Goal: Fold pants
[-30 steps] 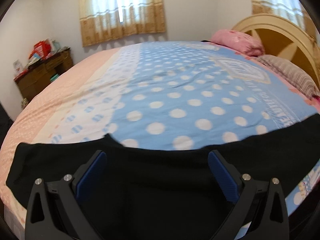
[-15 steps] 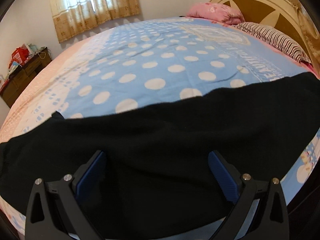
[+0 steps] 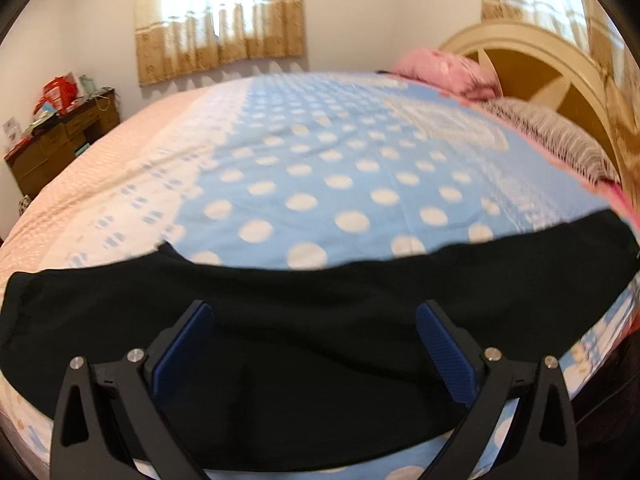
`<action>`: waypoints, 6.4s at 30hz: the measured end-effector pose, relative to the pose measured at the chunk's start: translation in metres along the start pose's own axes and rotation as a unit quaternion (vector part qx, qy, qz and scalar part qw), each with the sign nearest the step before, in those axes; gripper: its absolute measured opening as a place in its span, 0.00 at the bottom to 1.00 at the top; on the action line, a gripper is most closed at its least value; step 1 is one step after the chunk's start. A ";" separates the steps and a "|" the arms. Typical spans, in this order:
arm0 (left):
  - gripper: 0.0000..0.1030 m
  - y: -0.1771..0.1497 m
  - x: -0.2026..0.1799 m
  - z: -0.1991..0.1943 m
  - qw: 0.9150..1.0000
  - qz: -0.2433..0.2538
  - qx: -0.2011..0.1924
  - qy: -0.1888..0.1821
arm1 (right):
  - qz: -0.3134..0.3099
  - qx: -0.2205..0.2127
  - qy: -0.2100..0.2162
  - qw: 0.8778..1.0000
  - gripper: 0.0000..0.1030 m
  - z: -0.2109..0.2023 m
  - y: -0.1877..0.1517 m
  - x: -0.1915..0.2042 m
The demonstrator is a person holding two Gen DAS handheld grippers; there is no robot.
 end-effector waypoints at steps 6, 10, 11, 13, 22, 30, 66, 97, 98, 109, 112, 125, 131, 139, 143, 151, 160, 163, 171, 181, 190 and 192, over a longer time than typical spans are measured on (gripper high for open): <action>1.00 -0.002 0.029 0.005 0.999 -0.036 0.008 0.023 | -0.014 0.011 0.029 0.999 0.11 -0.003 0.003 0.011; 1.00 -0.004 0.044 0.006 0.998 -0.057 0.011 0.026 | 0.015 -0.036 0.098 0.994 0.11 -0.042 0.019 0.023; 1.00 -0.003 0.050 0.004 0.998 -0.062 0.008 0.029 | 0.006 -0.055 0.118 0.991 0.11 -0.057 0.025 0.035; 1.00 -0.003 0.056 0.001 0.997 -0.068 0.003 0.035 | -0.029 -0.089 0.158 0.983 0.11 -0.085 0.031 0.066; 1.00 -0.006 0.084 -0.005 0.994 -0.099 -0.001 0.051 | -0.238 -0.122 0.278 0.922 0.11 -0.129 -0.045 0.240; 1.00 -0.012 0.099 -0.008 0.993 -0.104 0.003 0.061 | -0.371 -0.129 0.228 0.891 0.19 -0.120 -0.129 0.303; 1.00 -0.014 0.072 0.007 0.997 -0.064 0.028 0.036 | 0.022 0.108 0.489 0.865 0.13 -0.035 -0.057 0.194; 1.00 -0.042 0.084 -0.001 0.996 -0.011 0.063 0.061 | -0.116 0.067 0.587 0.798 0.44 -0.095 -0.048 0.239; 1.00 -0.042 0.084 -0.001 0.996 -0.011 0.062 0.060 | -0.095 0.047 0.580 0.808 0.44 -0.094 -0.039 0.231; 1.00 -0.053 0.064 0.013 0.996 0.011 0.077 0.049 | -0.132 0.081 0.442 0.883 0.13 -0.030 -0.044 0.320; 1.00 -0.057 0.065 0.009 0.995 0.021 0.086 0.048 | -0.143 0.061 0.441 0.884 0.13 -0.028 -0.037 0.326; 1.00 -0.048 0.081 -0.009 0.996 0.020 0.060 0.062 | -0.233 0.057 0.479 0.844 0.16 -0.066 -0.085 0.278; 1.00 -0.028 0.084 -0.010 0.998 0.001 0.039 0.058 | -0.176 0.034 0.502 0.846 0.16 -0.084 -0.049 0.270; 1.00 -0.009 0.057 -0.014 0.999 0.031 0.000 0.030 | -0.137 0.017 0.459 0.878 0.16 -0.071 -0.035 0.261; 1.00 0.000 0.029 -0.010 0.999 0.051 -0.010 -0.011 | -0.059 -0.034 0.351 0.934 0.16 -0.050 -0.014 0.209; 1.00 0.009 0.000 0.056 0.998 0.031 0.026 0.040 | -0.066 0.020 0.314 0.947 0.17 0.023 -0.007 0.203; 1.00 0.002 0.011 0.058 0.999 -0.013 0.036 0.029 | -0.058 0.026 0.293 0.954 0.16 0.016 -0.002 0.206; 1.00 0.004 0.011 0.056 0.999 -0.015 0.045 0.026 | -0.051 -0.017 0.321 0.946 0.17 -0.026 -0.011 0.197; 1.00 0.004 0.014 0.046 0.998 -0.010 0.046 0.031 | -0.105 0.028 0.334 0.936 0.17 -0.040 -0.062 0.232; 1.00 -0.005 0.027 0.040 0.997 -0.033 0.067 0.015 | -0.001 0.068 0.388 0.919 0.17 -0.021 -0.065 0.216; 1.00 -0.013 0.095 0.006 0.994 -0.078 0.031 0.074 | -0.004 0.061 0.381 0.923 0.17 -0.023 -0.065 0.218; 1.00 -0.017 0.133 -0.011 0.985 -0.118 0.003 0.122 | -0.001 0.062 0.380 0.923 0.17 -0.023 -0.064 0.217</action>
Point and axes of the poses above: each gripper's, at about its wrist camera, not at the fingertips, and z roughly the way its jaws point, x to its left, y to its top, the point moved 1 cm from there along z, roughly the way its jaws point, and after that the axes turned 5 degrees about -y, right-handed, at the moved point
